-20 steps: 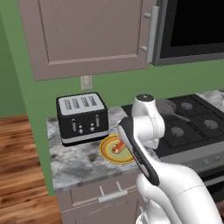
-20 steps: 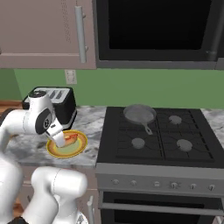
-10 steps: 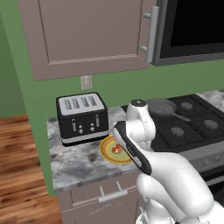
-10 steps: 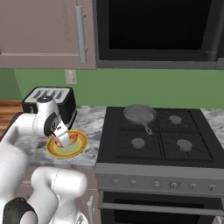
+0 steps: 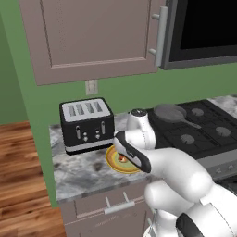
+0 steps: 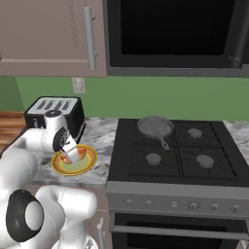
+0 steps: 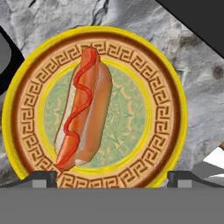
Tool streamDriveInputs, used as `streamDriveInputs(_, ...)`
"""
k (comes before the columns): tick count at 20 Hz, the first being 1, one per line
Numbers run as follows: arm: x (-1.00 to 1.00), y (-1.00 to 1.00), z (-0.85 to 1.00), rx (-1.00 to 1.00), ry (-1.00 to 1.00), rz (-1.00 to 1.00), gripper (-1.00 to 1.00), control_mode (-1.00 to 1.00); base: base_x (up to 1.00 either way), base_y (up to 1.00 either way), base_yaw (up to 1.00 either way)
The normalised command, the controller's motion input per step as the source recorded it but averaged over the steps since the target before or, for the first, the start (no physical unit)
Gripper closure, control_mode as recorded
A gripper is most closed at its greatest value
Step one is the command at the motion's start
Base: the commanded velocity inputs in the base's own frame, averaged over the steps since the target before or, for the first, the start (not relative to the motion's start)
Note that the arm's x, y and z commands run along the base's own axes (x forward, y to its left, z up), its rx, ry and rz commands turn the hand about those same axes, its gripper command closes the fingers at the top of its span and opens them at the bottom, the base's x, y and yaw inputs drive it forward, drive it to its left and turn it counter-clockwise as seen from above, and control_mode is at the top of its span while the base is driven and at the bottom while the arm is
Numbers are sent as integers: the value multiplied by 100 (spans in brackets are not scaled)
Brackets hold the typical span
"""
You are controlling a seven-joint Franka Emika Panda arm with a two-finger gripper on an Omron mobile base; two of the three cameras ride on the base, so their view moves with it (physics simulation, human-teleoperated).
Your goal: Place the cold items (carrot and tomato) from the fridge in one tupperware on the dining counter. Place the warm items (kebab skewer and hot dog) in the stove area in another tupperware.
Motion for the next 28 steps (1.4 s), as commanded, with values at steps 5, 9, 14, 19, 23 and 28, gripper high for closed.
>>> streamDriveInputs(5,36,0,-26,0,0,0,-100,-100,0,0,0)
streamDriveInputs(9,42,3,-22,0,0,0,-100,-100,0,0,0)
streamDriveInputs(14,39,1,-23,0,0,0,-100,-100,0,0,0)
streamDriveInputs(19,24,0,-26,0,0,0,-100,-100,0,0,0)
streamDriveInputs(23,0,0,-27,0,0,0,-100,-100,0,0,0)
streamDriveInputs(28,0,0,-27,0,0,0,-100,-100,0,0,0)
